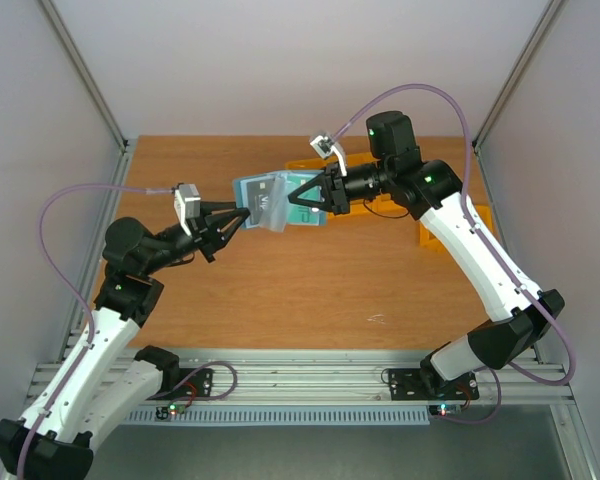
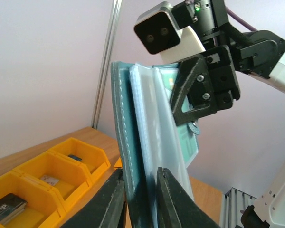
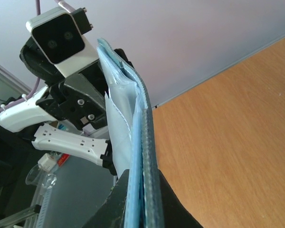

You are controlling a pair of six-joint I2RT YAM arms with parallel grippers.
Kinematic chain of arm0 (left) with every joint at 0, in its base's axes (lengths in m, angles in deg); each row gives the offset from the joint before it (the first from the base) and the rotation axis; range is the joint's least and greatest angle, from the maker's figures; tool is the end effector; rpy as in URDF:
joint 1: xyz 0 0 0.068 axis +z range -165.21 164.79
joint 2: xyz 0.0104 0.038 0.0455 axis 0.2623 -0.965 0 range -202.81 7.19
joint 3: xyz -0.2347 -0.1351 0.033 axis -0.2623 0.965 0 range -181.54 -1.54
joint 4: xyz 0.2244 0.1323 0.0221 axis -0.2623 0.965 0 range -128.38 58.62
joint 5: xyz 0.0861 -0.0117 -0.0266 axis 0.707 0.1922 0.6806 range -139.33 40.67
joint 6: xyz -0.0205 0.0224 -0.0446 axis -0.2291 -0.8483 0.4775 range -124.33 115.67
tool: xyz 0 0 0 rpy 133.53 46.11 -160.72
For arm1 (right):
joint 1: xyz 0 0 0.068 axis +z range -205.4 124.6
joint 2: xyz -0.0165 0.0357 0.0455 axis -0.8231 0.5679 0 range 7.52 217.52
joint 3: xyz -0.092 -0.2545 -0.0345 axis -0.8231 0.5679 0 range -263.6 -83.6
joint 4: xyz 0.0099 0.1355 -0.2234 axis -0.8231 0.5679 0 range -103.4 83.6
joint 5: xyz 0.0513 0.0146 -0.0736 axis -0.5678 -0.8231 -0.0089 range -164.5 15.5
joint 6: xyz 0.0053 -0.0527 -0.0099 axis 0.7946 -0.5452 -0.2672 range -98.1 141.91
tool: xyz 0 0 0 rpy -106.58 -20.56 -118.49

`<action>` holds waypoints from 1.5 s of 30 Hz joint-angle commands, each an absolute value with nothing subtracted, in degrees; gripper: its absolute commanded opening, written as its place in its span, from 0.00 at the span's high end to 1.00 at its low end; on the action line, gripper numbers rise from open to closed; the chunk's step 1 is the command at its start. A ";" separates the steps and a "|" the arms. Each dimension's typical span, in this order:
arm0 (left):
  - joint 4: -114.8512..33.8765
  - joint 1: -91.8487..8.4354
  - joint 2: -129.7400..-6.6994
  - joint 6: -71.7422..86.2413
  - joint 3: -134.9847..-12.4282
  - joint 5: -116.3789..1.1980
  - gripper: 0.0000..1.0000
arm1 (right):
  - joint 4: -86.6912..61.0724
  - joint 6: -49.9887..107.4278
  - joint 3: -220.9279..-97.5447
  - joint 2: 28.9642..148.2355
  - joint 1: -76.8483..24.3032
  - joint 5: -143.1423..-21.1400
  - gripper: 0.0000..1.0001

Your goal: Take the credit cards out of the card holder

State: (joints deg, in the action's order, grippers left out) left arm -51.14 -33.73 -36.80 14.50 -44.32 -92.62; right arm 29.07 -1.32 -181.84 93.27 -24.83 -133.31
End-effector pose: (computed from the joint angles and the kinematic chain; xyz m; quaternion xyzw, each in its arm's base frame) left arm 0.1573 -0.0784 0.3716 0.2841 0.5885 -0.4516 0.6074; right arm 0.2487 0.1822 0.4422 -0.5603 0.5618 0.4522 0.4075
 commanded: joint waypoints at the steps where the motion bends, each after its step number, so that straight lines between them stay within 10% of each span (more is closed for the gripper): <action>1: -51.27 -34.54 -37.30 11.85 -45.75 -89.62 0.81 | 29.41 -2.68 -184.06 92.61 -23.03 -135.25 0.99; 13: -53.63 -37.69 -38.08 11.20 -45.79 -93.61 1.00 | 30.76 -4.72 -185.99 94.34 -20.36 -134.99 0.98; 21: -48.41 -37.80 -36.78 6.60 -45.42 -83.45 1.00 | 35.22 -5.99 -187.43 92.78 -21.98 -118.64 0.53; 29: -42.78 -37.97 -35.65 -4.15 -45.57 -72.86 1.00 | 44.56 -8.58 -192.63 92.15 -23.39 -103.60 0.35; 32: -43.64 -37.98 -35.47 -3.55 -45.44 -74.41 1.00 | 42.64 -8.00 -191.56 92.45 -21.82 -106.48 0.04; 45: -48.76 -38.15 -35.40 6.70 -44.21 -86.72 1.00 | 32.07 -4.34 -187.80 96.08 -18.50 -119.11 0.02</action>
State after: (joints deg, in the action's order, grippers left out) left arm -43.38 -37.84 -36.19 2.85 -44.54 -83.59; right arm 35.33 -5.08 -187.43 94.80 -19.52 -109.11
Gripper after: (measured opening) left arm 0.051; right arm 0.985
